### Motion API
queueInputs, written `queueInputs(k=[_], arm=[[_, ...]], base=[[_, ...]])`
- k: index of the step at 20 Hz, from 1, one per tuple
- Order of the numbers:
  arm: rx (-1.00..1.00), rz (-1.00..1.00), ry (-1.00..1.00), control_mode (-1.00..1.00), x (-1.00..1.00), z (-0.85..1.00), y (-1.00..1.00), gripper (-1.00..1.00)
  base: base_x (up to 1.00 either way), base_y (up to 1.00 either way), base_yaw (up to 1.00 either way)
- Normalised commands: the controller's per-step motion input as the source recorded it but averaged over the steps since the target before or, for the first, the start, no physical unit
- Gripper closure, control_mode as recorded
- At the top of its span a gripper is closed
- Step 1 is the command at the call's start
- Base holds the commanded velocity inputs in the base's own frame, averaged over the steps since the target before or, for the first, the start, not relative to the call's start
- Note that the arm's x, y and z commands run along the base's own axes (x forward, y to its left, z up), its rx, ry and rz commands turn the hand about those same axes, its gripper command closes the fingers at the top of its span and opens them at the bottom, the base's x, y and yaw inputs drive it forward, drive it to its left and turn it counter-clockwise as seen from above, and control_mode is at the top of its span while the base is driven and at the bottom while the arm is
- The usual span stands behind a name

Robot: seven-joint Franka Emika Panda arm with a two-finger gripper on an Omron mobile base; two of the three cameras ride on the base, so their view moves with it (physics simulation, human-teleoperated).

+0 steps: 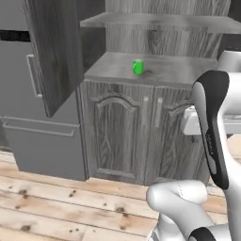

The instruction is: There is a tray on the dining counter. Grab the cup, mug, and pitcher and place them on the tray. The pitcher may be placed next to the tray if it cannot fit the tray.

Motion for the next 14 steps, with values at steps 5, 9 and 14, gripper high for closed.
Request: queueInputs(k=[5, 9, 14], arm=[[0.00, 0.00, 0.00, 1.00, 0.00, 0.00, 0.00, -1.00], [0.00, 0.00, 0.00, 1.00, 0.00, 0.00, 0.00, -1.00], [0.00, 0.00, 0.00, 1.00, 0.00, 0.00, 0.00, -1.00]], base=[[0.17, 0.40, -0.54], [0.17, 0.54, -0.36], [0.26, 0.85, -0.24]])
